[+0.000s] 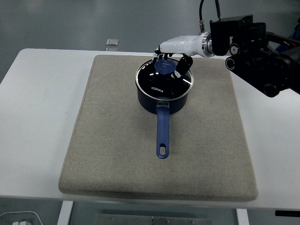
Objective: Lift the pot lid and place it to the right of the pot.
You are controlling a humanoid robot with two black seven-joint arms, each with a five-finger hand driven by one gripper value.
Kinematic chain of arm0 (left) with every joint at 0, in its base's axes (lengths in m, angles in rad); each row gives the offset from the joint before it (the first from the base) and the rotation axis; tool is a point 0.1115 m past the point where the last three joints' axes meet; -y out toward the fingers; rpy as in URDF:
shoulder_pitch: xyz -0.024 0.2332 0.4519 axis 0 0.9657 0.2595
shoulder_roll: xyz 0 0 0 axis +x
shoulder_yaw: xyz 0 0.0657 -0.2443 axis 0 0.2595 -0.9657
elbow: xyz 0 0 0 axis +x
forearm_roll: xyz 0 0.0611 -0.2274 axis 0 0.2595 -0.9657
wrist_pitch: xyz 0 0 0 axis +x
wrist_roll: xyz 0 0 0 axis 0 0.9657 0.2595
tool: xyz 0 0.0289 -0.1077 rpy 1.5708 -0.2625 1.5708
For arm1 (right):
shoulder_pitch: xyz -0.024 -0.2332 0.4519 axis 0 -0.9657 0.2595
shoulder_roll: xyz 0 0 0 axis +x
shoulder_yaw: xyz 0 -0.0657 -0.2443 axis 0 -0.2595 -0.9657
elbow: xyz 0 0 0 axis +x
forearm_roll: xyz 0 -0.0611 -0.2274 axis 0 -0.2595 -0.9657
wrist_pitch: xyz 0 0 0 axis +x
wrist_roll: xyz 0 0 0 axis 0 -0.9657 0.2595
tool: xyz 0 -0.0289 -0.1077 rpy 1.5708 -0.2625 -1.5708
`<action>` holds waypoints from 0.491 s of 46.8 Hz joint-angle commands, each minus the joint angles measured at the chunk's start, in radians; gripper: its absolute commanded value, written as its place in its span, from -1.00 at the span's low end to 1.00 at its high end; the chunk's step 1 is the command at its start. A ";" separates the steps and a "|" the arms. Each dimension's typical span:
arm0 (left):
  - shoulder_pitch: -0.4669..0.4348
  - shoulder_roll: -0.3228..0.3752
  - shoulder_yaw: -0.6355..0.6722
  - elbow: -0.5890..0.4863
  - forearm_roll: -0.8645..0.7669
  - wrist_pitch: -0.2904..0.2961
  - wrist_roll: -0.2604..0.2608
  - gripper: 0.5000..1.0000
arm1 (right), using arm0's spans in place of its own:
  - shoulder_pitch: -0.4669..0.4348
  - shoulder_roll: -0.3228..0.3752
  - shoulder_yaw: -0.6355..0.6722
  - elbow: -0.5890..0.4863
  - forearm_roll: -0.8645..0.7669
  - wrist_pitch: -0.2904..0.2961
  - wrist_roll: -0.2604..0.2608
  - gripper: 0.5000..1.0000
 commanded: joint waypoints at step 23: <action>0.000 0.000 0.000 0.000 0.000 0.000 0.000 1.00 | 0.006 -0.002 0.004 0.000 0.001 0.011 0.000 -0.61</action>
